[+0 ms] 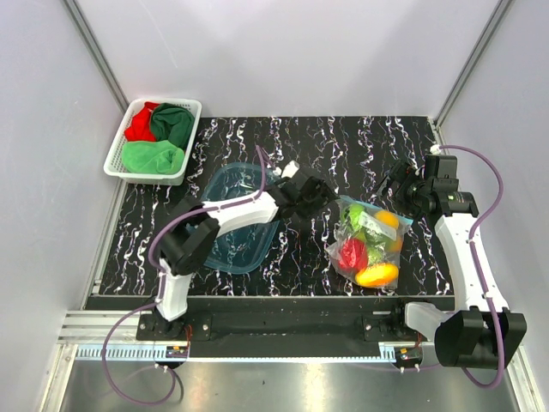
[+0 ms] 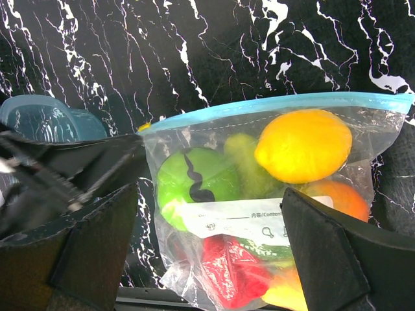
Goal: Open the zip-top bag and remove the fake food
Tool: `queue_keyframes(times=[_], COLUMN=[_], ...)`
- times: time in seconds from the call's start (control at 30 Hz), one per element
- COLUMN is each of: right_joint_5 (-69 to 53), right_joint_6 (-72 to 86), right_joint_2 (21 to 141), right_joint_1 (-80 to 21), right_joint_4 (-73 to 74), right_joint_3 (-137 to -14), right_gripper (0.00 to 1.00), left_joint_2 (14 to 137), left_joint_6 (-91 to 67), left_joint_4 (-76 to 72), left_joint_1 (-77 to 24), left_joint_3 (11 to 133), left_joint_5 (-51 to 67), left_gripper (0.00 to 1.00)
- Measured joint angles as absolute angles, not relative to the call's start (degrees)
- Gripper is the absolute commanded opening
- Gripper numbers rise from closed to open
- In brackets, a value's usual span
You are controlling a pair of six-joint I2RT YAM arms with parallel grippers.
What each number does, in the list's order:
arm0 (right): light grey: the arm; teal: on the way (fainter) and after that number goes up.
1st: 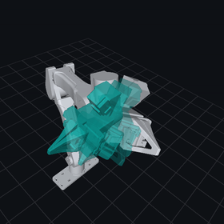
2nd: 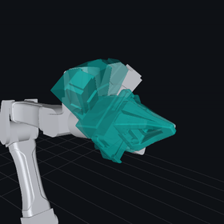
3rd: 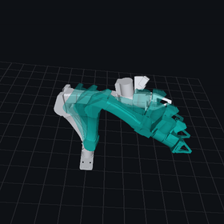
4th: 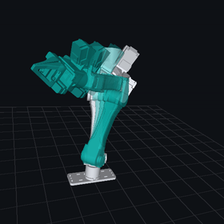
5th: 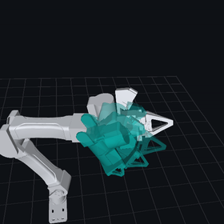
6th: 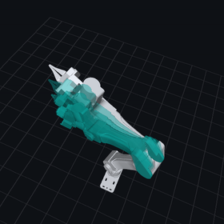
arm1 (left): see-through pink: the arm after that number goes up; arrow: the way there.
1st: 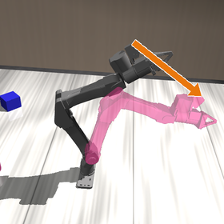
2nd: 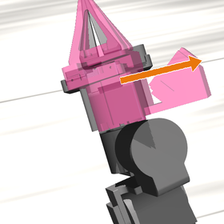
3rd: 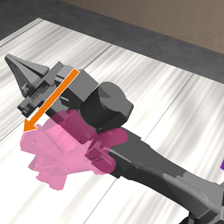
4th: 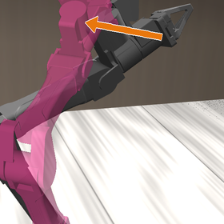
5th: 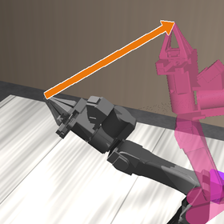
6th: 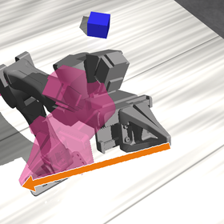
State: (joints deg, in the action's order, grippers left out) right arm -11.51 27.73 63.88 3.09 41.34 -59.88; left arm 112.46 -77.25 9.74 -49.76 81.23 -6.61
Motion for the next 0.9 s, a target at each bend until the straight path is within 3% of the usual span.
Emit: queue_keyframes(times=[0.5, 0.7, 0.9], right_joint_5=[-11.3, -11.0, -11.0], right_joint_6=[27.7, 27.5, 27.4], right_joint_2=[63.9, 63.9, 64.0], right_joint_1=[3.1, 3.1, 3.1], right_joint_4=[41.3, 41.4, 41.3], right_joint_3=[-59.9, -59.9, -59.9], right_gripper=[1.0, 1.0, 1.0], left_joint_2=[120.4, 120.4, 121.1], left_joint_6=[-84.2, -77.9, -71.6], left_joint_4=[8.1, 7.0, 10.4], left_joint_1=[-49.9, -50.5, -51.1], left_joint_3=[87.9, 88.0, 93.8], left_joint_5=[-4.7, -7.9, -9.5], left_gripper=[0.79, 0.88, 0.89])
